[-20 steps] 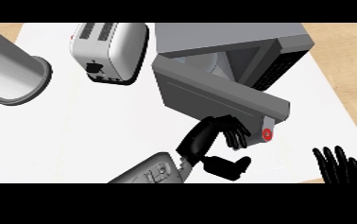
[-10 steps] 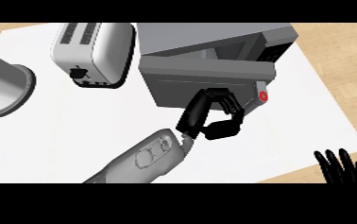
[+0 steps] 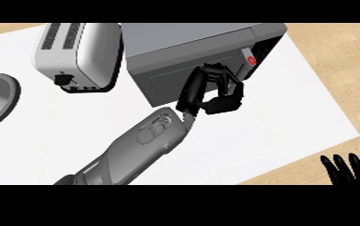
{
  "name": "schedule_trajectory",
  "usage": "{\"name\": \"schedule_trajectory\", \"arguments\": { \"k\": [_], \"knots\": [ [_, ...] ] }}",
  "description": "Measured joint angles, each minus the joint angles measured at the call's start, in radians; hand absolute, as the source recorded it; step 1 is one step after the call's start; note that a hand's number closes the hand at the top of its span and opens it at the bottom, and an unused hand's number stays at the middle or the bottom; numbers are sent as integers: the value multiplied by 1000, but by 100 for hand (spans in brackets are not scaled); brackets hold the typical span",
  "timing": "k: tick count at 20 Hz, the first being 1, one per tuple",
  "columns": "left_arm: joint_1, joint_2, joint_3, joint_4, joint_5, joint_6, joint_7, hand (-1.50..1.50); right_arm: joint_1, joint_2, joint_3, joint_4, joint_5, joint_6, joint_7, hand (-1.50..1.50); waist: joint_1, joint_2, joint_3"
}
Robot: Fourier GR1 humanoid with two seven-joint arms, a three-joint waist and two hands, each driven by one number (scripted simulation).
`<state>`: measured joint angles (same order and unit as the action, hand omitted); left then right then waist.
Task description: Pick up the milk, place it into the microwave and close the microwave
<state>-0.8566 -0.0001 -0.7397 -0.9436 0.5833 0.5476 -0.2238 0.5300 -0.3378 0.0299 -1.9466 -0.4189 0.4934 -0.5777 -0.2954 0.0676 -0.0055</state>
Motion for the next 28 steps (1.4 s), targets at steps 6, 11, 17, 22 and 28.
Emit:
{"name": "schedule_trajectory", "arguments": {
  "k": [6,11,17,22,28],
  "knots": [
    [-1,3,4,16,60,11,-64,150,6,-25,-9,-40,-33,14,21,-150,-17,-1,0],
    [0,6,-1,23,90,24,-109,150,13,-44,-13,-67,-64,28,36,-150,-27,-2,2],
    [-1,7,-8,31,122,40,-148,150,20,-61,-14,-94,-99,42,51,-150,-36,-1,3],
    [-3,9,-14,40,143,50,-181,150,18,-75,-32,-123,-119,45,55,-150,-44,-1,3],
    [-11,8,-19,53,166,60,-208,150,30,-86,-35,-146,-155,54,65,-150,-55,1,4]
  ]
}}
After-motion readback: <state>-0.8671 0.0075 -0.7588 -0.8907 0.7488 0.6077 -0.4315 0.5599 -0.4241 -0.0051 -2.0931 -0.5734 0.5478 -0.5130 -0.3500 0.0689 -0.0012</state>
